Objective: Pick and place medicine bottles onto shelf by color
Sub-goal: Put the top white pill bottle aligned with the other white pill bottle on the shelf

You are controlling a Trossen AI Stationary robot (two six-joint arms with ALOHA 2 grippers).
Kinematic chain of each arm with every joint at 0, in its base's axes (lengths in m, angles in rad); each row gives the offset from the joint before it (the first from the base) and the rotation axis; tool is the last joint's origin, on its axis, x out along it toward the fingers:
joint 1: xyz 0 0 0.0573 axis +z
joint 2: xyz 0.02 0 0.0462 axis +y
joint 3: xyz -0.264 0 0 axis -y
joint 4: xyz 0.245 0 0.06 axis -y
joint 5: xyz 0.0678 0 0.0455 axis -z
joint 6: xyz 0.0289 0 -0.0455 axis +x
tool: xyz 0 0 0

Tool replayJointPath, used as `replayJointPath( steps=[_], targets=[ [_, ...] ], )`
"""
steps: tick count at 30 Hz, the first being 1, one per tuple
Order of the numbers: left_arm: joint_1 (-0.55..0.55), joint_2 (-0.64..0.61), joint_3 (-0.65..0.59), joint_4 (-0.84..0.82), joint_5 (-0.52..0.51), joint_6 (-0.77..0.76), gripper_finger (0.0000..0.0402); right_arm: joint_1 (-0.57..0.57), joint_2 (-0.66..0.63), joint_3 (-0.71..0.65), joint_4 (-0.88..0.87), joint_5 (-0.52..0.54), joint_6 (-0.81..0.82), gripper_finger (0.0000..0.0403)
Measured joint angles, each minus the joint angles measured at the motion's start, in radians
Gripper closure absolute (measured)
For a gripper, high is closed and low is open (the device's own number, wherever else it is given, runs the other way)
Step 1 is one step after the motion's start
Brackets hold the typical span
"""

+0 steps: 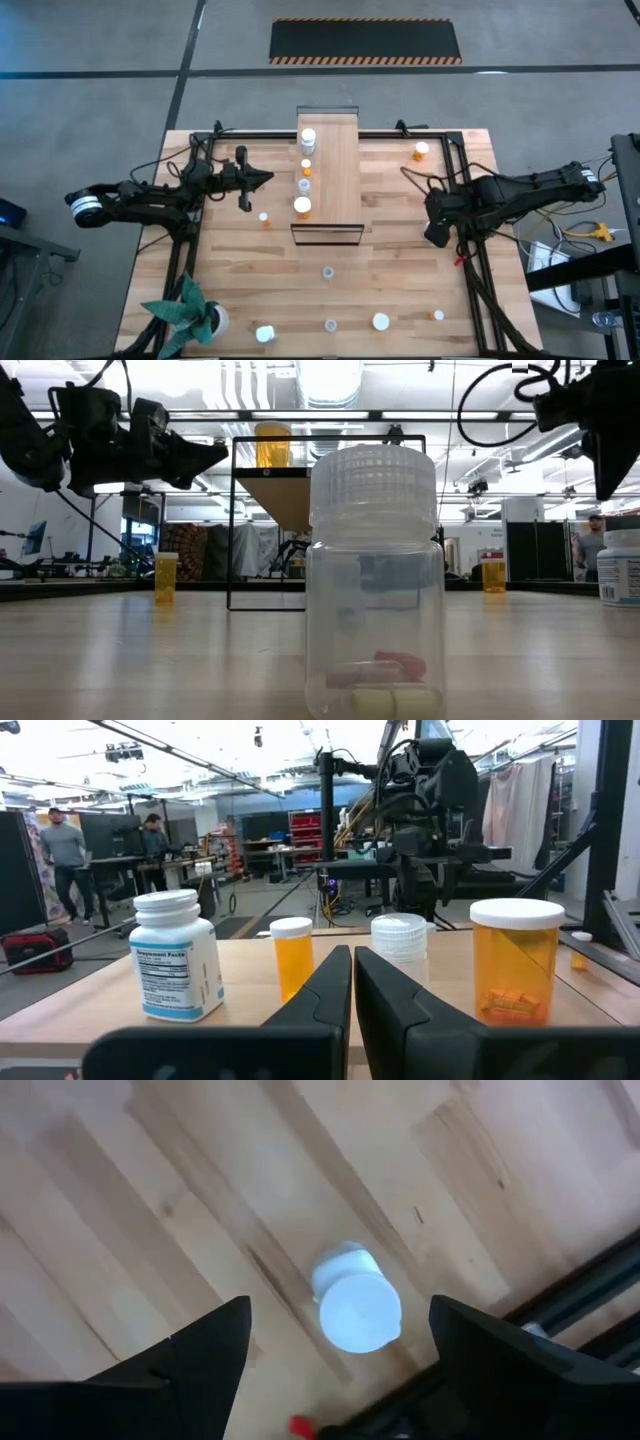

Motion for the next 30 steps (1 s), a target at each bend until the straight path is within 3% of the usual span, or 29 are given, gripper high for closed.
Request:
replayJointPath(
  steps=[13, 30],
  targets=[
    [-0.004, 0.0, 0.0, 0.0, 0.0, -0.005, 0.0402, 0.0, 0.198, -0.002, -0.053, -0.026, -0.365, 0.0113],
    [-0.004, 0.0, 0.0, -0.001, -0.001, -0.003, 0.0402, -0.001, 0.143, -0.124, 0.052, -0.048, -0.407, 0.0147]
  ],
)
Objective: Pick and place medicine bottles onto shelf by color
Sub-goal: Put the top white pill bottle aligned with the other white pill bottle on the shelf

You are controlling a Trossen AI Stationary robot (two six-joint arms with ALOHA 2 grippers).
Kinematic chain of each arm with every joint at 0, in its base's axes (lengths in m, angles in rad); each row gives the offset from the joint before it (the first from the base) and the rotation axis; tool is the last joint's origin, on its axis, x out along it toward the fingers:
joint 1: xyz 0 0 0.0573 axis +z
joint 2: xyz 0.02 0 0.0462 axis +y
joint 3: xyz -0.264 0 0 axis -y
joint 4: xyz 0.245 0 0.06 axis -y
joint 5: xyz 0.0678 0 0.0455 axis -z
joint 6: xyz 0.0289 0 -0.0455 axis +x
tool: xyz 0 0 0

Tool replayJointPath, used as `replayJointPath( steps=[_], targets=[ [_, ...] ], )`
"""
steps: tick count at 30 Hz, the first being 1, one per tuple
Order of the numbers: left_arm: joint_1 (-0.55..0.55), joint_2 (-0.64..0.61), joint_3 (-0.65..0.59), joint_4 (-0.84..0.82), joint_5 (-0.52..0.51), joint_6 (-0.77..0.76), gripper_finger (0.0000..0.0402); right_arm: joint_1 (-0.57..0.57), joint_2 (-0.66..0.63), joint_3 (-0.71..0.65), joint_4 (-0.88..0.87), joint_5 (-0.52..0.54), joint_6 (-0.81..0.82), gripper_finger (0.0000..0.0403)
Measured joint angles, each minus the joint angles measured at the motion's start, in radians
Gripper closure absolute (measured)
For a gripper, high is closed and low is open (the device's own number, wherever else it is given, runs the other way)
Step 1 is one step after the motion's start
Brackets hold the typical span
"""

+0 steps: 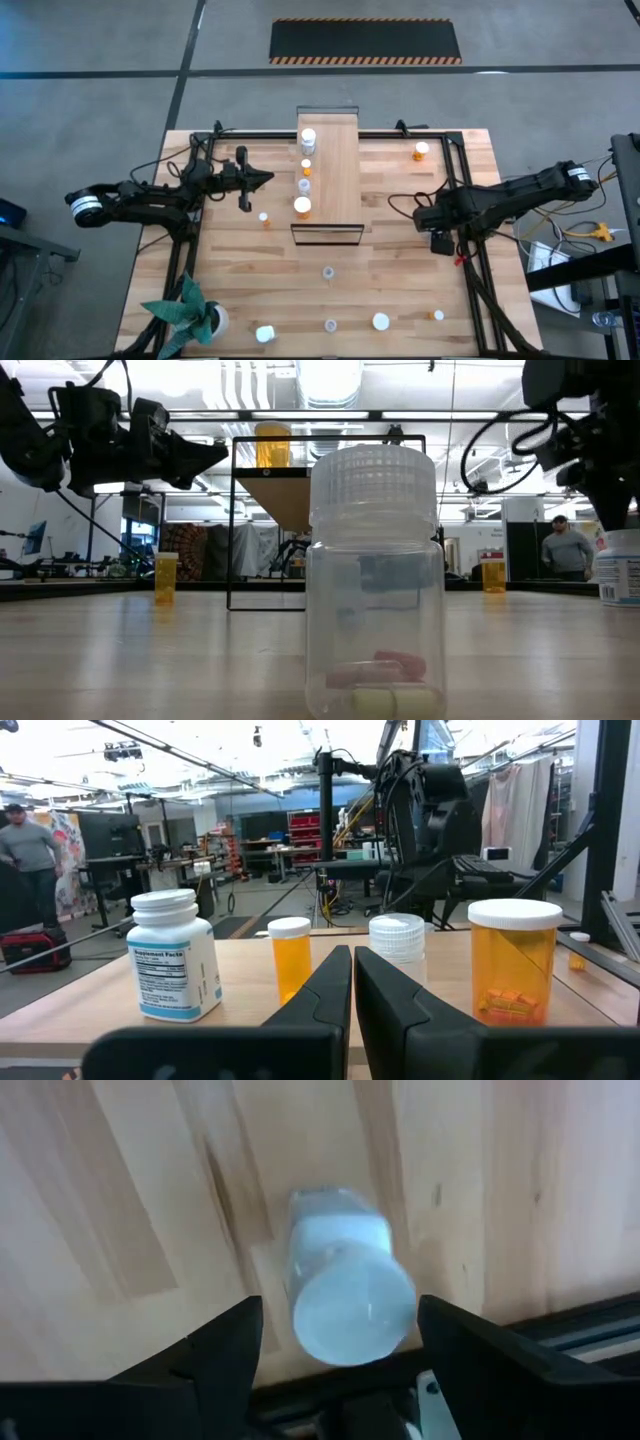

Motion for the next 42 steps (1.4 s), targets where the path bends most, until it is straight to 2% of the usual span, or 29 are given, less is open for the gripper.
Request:
replayJointPath(
  steps=[6, 12, 17, 21, 26, 30, 35, 42],
  targets=[
    [0.0, 0.0, 0.0, 0.0, 0.0, 0.0, 0.0402, -0.002, 0.002, -0.039, 0.04, -0.017, -0.01, 0.0176],
    [0.0, 0.0, 0.001, 0.0, 0.0, 0.001, 0.0402, -0.002, 0.001, -0.04, 0.051, -0.03, 0.023, 0.0238],
    [-0.001, 0.0, 0.001, 0.0, 0.0, -0.004, 0.0402, -0.008, 0.002, -0.028, 0.098, -0.034, 0.114, 0.024],
    [-0.001, 0.0, 0.001, 0.001, 0.0, -0.004, 0.0402, -0.045, 0.002, -0.005, 0.169, -0.036, 0.33, 0.024],
    [-0.001, 0.0, 0.001, 0.001, 0.0, -0.004, 0.0402, -0.108, 0.003, 0.001, 0.192, -0.001, 0.881, 0.0239],
    [-0.001, 0.0, 0.001, -0.001, 0.0, -0.004, 0.0402, -0.116, 0.032, 0.002, 0.224, 0.001, 1.149, 0.0218],
    [-0.001, 0.0, 0.001, -0.017, 0.0, 0.004, 0.0402, -0.127, 0.098, 0.003, 0.321, 0.02, 1.307, 0.0207],
    [-0.001, 0.001, 0.001, -0.043, -0.001, 0.024, 0.0402, -0.171, 0.197, 0.054, 0.317, 0.048, 1.329, 0.0214]
  ],
)
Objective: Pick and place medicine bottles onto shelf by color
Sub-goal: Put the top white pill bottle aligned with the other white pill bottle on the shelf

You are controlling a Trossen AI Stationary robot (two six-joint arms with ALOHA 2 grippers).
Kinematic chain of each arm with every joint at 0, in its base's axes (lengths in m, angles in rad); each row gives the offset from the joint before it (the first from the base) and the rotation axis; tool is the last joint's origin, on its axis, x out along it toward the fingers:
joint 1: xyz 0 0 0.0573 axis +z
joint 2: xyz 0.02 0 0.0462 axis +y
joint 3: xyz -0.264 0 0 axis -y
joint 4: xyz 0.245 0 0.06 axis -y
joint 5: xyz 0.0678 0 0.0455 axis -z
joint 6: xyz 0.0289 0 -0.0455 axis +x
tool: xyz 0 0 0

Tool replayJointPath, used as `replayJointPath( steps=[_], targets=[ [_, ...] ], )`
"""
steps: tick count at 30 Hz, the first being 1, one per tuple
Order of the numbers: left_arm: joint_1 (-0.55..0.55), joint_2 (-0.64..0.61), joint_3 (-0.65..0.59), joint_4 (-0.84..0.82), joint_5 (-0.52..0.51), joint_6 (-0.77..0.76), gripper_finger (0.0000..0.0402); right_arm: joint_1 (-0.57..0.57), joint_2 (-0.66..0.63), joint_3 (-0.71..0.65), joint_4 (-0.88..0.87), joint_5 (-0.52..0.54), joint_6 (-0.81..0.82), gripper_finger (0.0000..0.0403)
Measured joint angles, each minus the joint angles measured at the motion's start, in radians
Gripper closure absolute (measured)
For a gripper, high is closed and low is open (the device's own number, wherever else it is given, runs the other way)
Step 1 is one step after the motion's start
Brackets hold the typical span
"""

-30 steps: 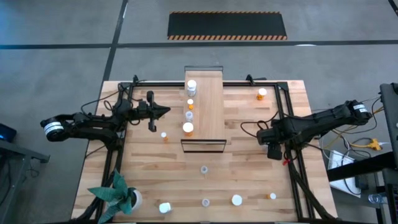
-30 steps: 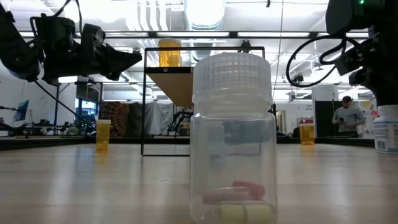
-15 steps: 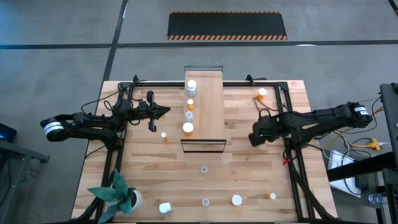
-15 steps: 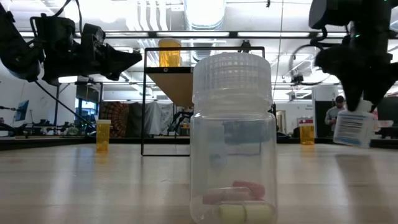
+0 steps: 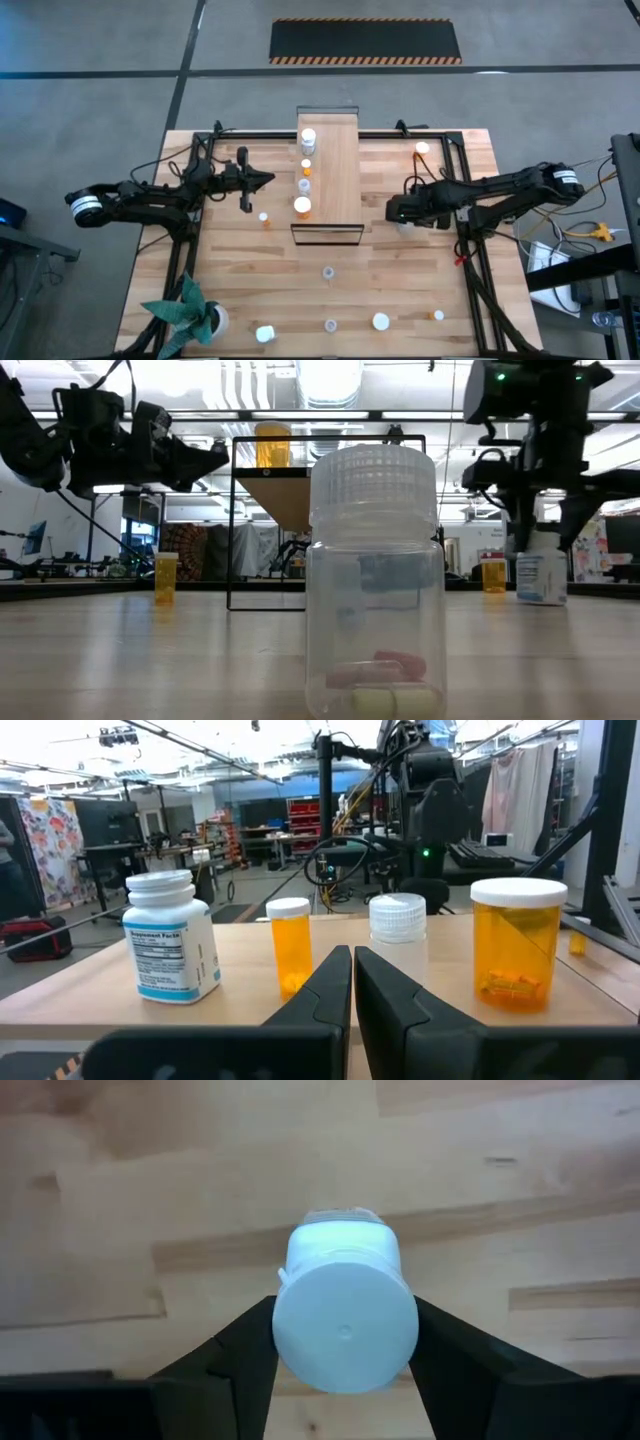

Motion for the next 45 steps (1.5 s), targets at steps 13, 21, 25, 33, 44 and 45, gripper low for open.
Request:
replayJointPath(
  steps=[13, 21, 25, 33, 44, 45],
  targets=[
    [-0.001, 0.0, 0.0, -0.003, 0.0, 0.006, 0.0402, -0.041, 0.089, 0.152, -0.129, 0.035, -0.247, 0.0126],
    [-0.001, 0.0, 0.0, -0.007, 0.0, 0.008, 0.0402, -0.037, 0.092, 0.339, -0.322, 0.107, -0.963, 0.0082],
    [0.0, 0.0, 0.0, -0.006, 0.0, 0.005, 0.0402, -0.021, 0.094, 0.336, -0.293, 0.099, -1.348, 0.0072],
    [0.0, 0.0, 0.002, -0.003, 0.0, 0.001, 0.0402, -0.015, 0.113, 0.224, -0.224, 0.05, -1.648, 0.0075],
    [0.0, 0.0, 0.002, -0.004, -0.005, 0.005, 0.0402, -0.016, 0.114, 0.159, -0.134, 0.02, -1.648, 0.0076],
    [0.0, 0.0, 0.002, -0.004, -0.004, 0.005, 0.0402, -0.016, 0.114, 0.153, -0.127, 0.02, -1.647, 0.0076]
  ],
)
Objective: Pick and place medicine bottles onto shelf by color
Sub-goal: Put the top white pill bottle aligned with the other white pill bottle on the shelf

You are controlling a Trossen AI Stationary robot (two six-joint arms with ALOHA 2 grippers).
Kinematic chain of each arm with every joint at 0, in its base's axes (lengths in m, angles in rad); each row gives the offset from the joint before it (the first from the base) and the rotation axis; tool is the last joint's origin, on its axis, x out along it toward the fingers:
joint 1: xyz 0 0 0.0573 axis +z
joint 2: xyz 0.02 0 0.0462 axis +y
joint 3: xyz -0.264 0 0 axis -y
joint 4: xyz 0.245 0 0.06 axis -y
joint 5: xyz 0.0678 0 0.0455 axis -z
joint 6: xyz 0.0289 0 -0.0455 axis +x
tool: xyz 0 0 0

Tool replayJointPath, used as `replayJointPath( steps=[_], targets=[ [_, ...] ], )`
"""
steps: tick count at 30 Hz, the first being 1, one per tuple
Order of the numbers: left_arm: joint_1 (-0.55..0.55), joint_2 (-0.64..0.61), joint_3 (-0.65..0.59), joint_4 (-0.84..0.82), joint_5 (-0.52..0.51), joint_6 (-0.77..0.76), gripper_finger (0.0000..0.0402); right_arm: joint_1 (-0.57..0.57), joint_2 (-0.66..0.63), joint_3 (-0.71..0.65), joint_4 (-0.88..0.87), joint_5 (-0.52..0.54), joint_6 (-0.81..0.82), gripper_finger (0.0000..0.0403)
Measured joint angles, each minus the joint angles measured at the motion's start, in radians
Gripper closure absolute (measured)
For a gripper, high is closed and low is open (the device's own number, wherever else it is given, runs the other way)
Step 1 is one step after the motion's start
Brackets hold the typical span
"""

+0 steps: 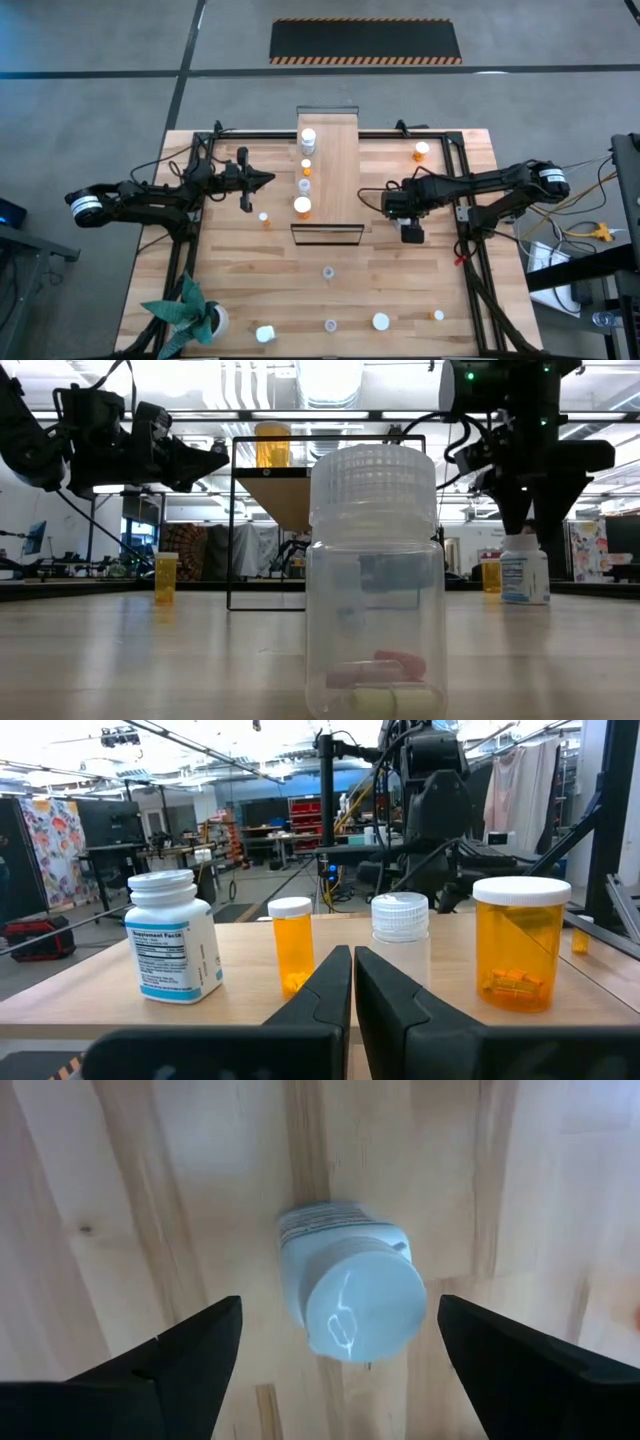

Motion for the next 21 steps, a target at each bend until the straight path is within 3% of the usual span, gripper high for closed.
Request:
replayJointPath(
  steps=[5, 15, 21],
  targets=[
    [0.0, 0.0, 0.0, 0.0, 0.0, 0.0, 0.0402, 0.0, 0.0, -0.006, 0.033, 0.004, 0.021, 0.0094],
    [0.0, 0.0, 0.0, 0.0, 0.0, 0.0, 0.0402, 0.0, 0.0, -0.023, 0.031, -0.004, 0.019, 0.0232],
    [0.0, 0.0, 0.0, 0.0, 0.0, 0.0, 0.0402, -0.001, 0.0, 0.027, 0.003, -0.042, 0.024, 0.024]
  ],
)
